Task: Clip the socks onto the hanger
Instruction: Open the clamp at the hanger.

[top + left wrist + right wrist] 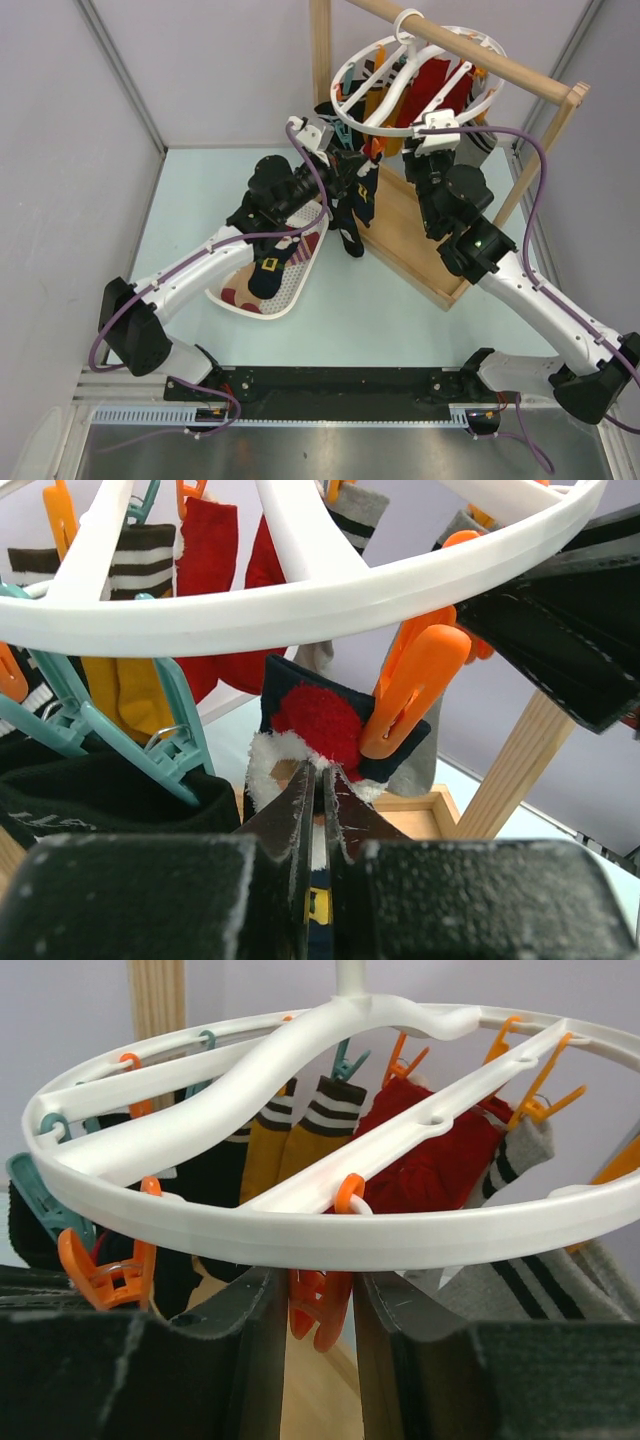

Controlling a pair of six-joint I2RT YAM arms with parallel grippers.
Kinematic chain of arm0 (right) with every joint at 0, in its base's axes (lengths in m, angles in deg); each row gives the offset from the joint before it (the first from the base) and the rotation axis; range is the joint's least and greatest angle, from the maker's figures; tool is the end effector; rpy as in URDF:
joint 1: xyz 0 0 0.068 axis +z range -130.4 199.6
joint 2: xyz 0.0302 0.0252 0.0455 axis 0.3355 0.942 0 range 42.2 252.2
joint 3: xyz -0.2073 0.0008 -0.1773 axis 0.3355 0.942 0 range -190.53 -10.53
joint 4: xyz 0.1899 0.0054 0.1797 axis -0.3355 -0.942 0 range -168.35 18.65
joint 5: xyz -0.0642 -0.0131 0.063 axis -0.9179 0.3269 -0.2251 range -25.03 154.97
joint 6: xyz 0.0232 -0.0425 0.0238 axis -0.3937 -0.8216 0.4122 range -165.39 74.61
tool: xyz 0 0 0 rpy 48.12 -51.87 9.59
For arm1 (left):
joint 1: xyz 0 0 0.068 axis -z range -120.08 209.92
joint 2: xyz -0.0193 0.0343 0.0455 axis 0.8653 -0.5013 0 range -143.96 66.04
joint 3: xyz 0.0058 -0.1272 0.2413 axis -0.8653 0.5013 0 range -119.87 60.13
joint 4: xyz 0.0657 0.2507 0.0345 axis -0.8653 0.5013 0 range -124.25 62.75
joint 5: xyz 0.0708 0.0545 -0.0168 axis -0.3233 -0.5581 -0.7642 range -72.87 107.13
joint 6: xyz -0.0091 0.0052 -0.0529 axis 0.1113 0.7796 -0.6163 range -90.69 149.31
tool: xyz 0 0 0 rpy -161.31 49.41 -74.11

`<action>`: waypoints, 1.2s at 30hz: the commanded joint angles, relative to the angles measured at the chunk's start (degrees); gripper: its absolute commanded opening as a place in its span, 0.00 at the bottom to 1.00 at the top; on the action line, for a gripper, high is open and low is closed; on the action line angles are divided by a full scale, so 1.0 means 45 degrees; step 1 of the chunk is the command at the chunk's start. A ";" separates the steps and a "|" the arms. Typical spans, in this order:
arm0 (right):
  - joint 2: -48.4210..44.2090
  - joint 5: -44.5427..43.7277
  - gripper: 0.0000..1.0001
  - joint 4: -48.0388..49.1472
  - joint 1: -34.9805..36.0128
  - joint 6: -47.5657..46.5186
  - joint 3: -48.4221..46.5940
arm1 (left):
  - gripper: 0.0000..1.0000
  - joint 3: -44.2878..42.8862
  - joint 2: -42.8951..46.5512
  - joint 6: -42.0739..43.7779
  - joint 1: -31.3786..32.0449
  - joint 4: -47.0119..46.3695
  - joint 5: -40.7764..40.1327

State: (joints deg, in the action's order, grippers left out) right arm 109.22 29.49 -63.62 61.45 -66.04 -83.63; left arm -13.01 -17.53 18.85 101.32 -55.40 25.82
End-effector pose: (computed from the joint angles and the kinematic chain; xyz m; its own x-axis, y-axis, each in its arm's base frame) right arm 0.2032 0.1543 0.4666 0.2098 -0.1976 -0.9576 -0.0528 0.9756 -0.2129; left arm 0.2587 -0.2353 0.4109 -0.0017 -0.2378 -0.9713 0.7777 0.6102 -0.1508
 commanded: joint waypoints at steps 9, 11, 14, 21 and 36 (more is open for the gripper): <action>-0.0968 0.4306 0.08 -0.1678 -0.1875 0.4741 -0.0748 | 0.16 0.0161 0.0641 0.0293 -0.0451 -0.0184 -0.0192; -0.0988 0.5107 0.07 -0.1658 -0.2266 0.5561 -0.0748 | 0.19 0.0160 0.0661 0.0293 -0.0510 -0.0184 -0.0154; -0.0988 0.5968 0.04 -0.1658 -0.2696 0.6363 -0.0748 | 0.21 0.0180 0.0700 0.0293 -0.0608 -0.0261 -0.0075; -0.1007 0.6792 0.00 -0.1658 -0.2892 0.7185 -0.0767 | 0.31 0.0355 0.0934 0.0371 -0.0725 -0.0359 0.0022; -0.1066 0.7065 0.00 -0.1658 -0.3205 0.7342 -0.0767 | 0.72 0.2463 0.4174 0.1230 -0.1018 0.4262 -0.2317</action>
State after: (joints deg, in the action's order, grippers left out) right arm 105.70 60.13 -73.24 47.48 -34.00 -84.29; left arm -5.38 -3.50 22.50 97.46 -46.30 21.86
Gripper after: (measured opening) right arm 0.318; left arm 0.665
